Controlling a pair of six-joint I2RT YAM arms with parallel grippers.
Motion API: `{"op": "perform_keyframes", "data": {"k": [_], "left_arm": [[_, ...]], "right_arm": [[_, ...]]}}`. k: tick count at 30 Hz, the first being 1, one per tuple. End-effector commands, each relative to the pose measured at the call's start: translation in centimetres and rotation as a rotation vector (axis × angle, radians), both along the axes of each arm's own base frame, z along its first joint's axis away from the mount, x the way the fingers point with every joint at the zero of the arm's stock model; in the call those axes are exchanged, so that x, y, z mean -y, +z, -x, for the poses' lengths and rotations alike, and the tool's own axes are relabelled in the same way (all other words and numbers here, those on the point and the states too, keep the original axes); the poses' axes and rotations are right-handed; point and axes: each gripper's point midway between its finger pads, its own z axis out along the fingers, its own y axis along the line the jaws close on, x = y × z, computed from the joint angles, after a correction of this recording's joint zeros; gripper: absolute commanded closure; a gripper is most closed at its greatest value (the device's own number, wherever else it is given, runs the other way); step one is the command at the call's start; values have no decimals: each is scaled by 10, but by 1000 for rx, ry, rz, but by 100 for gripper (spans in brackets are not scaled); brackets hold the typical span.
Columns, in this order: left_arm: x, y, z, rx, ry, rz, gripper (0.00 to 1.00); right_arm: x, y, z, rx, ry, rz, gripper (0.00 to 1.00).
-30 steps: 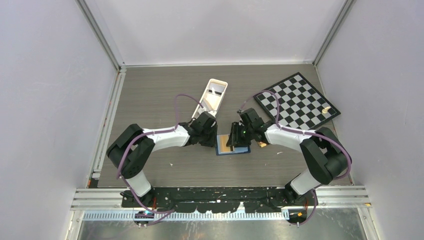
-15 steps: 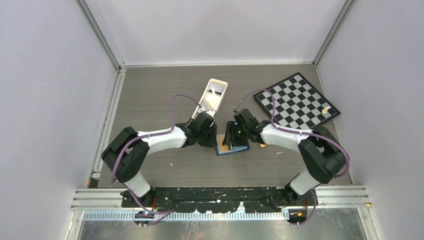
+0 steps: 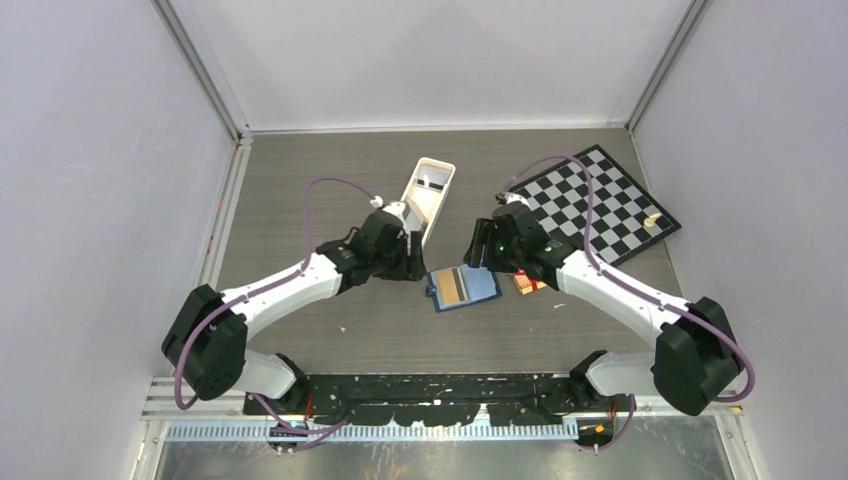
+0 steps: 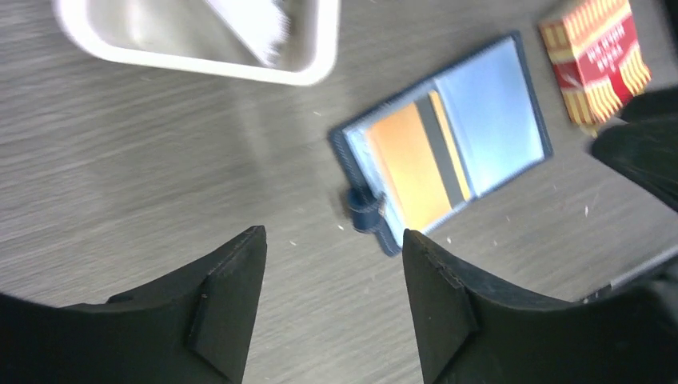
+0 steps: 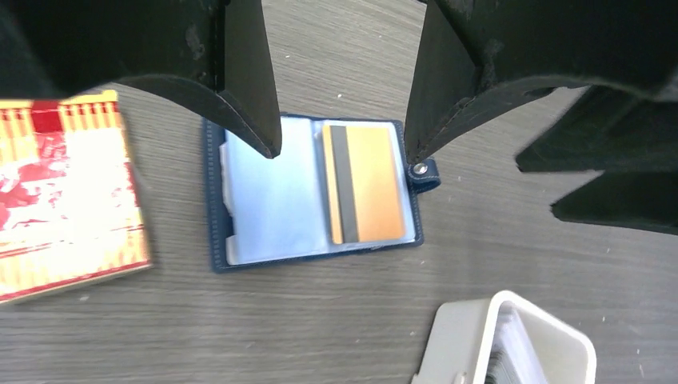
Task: Put the credit cards into the card holder
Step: Pick up the credit card from the storage box.
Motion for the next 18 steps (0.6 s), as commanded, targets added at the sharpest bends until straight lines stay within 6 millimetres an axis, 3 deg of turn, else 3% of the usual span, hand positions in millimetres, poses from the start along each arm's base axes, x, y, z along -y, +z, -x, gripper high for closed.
{"op": "perform_keyframes", "data": {"k": [1,10,18], "left_arm": [[-22,17,-31,17,145,44,33],[-34,20,-93,44,416,235,31],[-49,3,-116,50,521,181,33]], "right_arm": [[24,16,-9,73,-49,52,37],[29,17,0,95,-14,49,46],[31,21,8,137,11,19,47]]}}
